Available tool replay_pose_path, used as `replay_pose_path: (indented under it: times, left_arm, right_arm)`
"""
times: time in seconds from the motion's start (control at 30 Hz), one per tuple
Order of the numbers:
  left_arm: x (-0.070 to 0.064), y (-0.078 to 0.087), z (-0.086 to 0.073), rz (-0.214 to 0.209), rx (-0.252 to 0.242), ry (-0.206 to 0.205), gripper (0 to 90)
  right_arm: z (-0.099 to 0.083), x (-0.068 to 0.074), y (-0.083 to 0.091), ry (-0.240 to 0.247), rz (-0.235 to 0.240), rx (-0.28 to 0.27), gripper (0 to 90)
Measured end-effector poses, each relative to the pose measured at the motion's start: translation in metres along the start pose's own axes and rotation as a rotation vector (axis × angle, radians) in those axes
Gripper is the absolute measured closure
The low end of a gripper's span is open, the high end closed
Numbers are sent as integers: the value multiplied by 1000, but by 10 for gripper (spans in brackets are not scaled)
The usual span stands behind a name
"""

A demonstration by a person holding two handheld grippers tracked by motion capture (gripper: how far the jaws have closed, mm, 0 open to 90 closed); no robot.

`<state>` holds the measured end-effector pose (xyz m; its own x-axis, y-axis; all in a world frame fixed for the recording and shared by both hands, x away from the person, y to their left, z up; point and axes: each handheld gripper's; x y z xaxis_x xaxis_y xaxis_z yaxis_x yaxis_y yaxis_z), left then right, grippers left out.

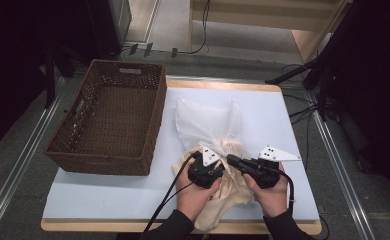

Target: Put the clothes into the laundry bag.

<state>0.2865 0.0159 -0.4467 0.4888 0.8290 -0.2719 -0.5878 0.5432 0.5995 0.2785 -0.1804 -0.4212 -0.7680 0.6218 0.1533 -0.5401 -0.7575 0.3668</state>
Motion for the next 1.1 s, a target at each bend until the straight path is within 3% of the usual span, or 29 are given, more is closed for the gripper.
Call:
replay_pose_path:
  times: [0.07, 0.13, 0.17, 0.2, 0.27, 0.37, 0.4, 0.47, 0.5, 0.6, 0.67, 0.73, 0.77, 0.83, 0.87, 0.93, 1.0, 1.1]
  left_arm:
    - [10, -16, -5, 27, 62, 5, 746]
    - [17, -23, -9, -14, 61, 35, 706]
    - [16, -18, -8, -46, 48, 28, 674]
    - [14, -13, -7, -74, 41, 14, 588]
    - [9, 8, -7, -118, 13, -67, 481]
    - [17, 44, -6, -157, -59, -71, 420]
    - [22, 56, -6, -153, -91, -79, 406]
    - [33, 71, -8, -78, -128, -86, 352]
    - [40, 72, -9, -37, -115, -66, 322]
    - [59, 59, -16, 82, -13, 22, 270]
    - [68, 48, -20, 70, 24, 64, 305]
    - [68, 44, -21, 15, 22, 76, 504]
    - [64, 45, -19, -8, 17, 59, 641]
    - [52, 46, -16, -76, 19, 10, 813]
    - [45, 45, -13, -121, 36, -13, 837]
    - [30, 41, -9, -169, 59, -72, 848]
    - [17, 33, -5, -221, 81, -104, 848]
    - [6, 15, 0, -122, 81, -147, 847]
  right_arm:
    - [1, 1, 1, 7, 5, 12, 896]
    - [-1, 1, 0, 14, -8, 34, 896]
    - [-3, 0, -1, 15, -18, 38, 896]
    - [-5, -2, -2, 9, -24, 42, 896]
    - [-9, -6, -2, 3, -35, 50, 896]
    - [-11, -9, -3, -7, -42, 52, 896]
    - [-11, -10, -3, -6, -43, 52, 896]
    - [-11, -10, -3, -6, -41, 52, 896]
    - [-11, -9, -4, -6, -41, 53, 896]
    - [-11, -9, -5, -5, -39, 54, 895]
    - [-11, -8, -6, 0, -39, 55, 896]
    - [-11, -8, -8, 1, -35, 57, 895]
    - [-12, -7, -8, 0, -35, 59, 895]
    - [-12, -7, -10, 2, -29, 60, 896]
    - [-12, -6, -10, 1, -25, 60, 895]
    - [-11, -6, -12, -4, -16, 53, 896]
    - [-10, -4, -12, -1, -8, 41, 895]
    - [-5, 1, -10, 7, 4, 23, 895]
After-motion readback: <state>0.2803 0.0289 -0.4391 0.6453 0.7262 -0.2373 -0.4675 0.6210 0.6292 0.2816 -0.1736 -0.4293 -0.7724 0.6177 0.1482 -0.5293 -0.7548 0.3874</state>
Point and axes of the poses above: each handheld gripper's, and its own axes: y roughly backward along the jaws, z roughly out of its top, x roughly to its left, and after that the axes turned 9 degrees about y, right-handed
